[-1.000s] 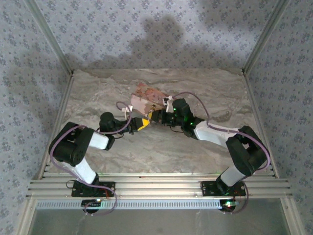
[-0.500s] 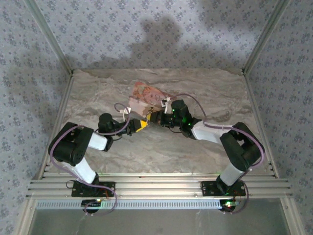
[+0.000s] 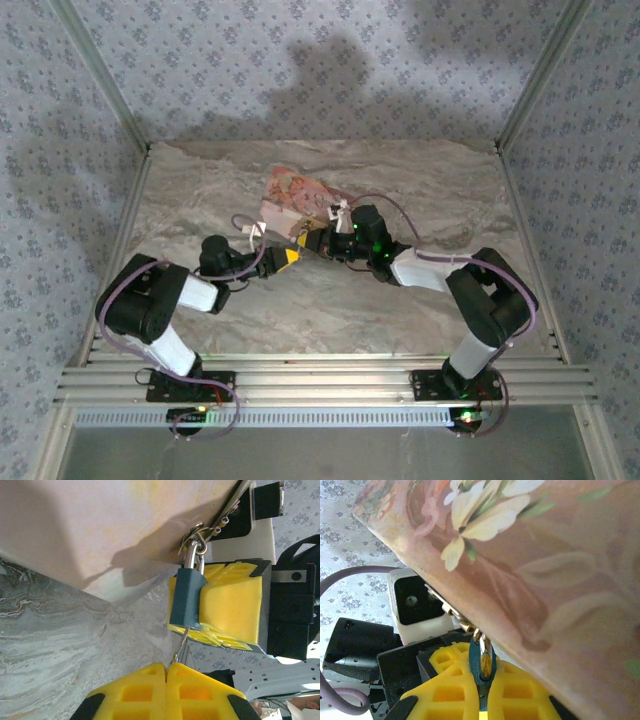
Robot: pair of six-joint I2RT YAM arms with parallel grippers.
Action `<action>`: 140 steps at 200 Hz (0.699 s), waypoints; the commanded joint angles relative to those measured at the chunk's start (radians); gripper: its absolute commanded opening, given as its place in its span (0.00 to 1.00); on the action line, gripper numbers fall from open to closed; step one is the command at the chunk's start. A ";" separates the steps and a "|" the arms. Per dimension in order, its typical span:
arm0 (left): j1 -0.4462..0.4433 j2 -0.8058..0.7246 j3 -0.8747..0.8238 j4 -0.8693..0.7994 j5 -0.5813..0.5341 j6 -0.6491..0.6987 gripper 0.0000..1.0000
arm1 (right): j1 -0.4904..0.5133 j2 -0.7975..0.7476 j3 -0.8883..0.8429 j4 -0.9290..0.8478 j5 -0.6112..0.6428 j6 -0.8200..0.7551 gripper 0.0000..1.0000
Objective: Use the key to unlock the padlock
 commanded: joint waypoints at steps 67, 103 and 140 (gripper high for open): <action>0.039 -0.088 0.055 -0.100 -0.078 0.090 0.00 | 0.057 -0.025 0.034 -0.202 -0.195 -0.117 0.00; 0.037 -0.215 0.001 -0.375 -0.100 0.272 0.00 | 0.028 -0.035 0.067 -0.282 -0.109 -0.172 0.00; 0.008 -0.427 -0.013 -0.743 -0.181 0.468 0.00 | 0.042 0.013 0.091 -0.314 -0.077 -0.194 0.00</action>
